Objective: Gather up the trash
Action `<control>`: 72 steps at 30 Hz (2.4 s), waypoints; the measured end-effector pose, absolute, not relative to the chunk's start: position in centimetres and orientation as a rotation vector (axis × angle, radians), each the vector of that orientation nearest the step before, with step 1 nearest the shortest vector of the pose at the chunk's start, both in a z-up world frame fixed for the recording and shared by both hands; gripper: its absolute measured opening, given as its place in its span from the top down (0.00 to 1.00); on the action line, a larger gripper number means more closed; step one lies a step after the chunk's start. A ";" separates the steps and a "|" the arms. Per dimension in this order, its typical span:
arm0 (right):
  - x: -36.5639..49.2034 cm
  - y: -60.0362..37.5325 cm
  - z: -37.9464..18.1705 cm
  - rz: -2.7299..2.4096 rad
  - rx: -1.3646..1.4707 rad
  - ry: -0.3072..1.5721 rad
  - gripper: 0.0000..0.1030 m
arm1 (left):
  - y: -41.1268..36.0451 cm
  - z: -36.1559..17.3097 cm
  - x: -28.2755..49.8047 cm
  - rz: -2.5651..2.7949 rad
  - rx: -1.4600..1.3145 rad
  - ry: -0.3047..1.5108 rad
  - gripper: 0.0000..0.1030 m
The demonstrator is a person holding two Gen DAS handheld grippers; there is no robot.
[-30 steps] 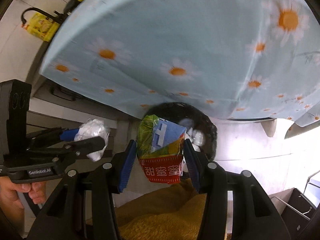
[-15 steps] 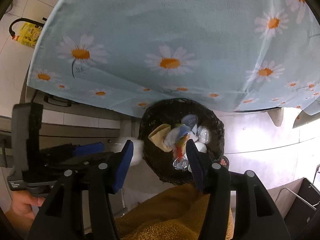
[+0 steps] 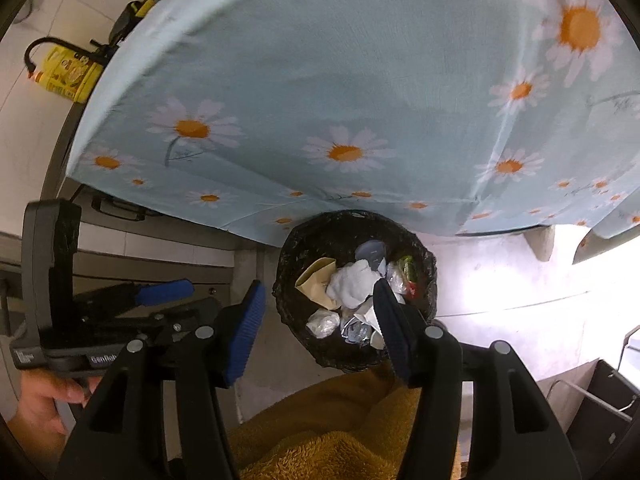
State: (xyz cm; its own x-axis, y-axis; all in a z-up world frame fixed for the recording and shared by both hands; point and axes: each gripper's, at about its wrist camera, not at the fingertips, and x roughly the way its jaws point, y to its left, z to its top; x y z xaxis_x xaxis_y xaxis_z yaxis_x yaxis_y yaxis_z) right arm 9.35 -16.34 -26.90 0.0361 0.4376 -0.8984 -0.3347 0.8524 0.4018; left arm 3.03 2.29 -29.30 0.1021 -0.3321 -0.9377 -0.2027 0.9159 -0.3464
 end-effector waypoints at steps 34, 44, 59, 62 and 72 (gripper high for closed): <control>9.5 -25.8 0.7 0.836 0.057 0.821 0.22 | -3.9 -0.5 -0.3 0.090 -0.298 0.931 0.13; 9.3 -27.3 3.8 0.820 0.043 0.762 0.07 | -3.9 2.8 -1.1 0.138 -0.280 0.861 0.07; 8.4 -27.2 5.9 0.799 0.061 0.730 0.05 | -3.5 5.3 -1.2 0.115 -0.239 0.812 0.07; 8.2 -27.1 5.8 0.789 0.053 0.733 0.05 | -3.6 5.4 -1.1 0.107 -0.224 0.808 0.07; 7.7 -27.6 5.5 0.772 0.061 0.754 0.05 | -3.5 5.1 -1.0 0.100 -0.227 0.824 0.07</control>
State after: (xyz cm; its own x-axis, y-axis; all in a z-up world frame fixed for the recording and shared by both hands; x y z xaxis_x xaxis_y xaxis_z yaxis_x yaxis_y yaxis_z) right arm 7.69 -27.56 5.49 0.4721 0.6514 -0.5940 -0.6095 0.7280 0.3139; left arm -0.98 -3.46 5.13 0.6760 0.0005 -0.7369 -0.1761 0.9711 -0.1609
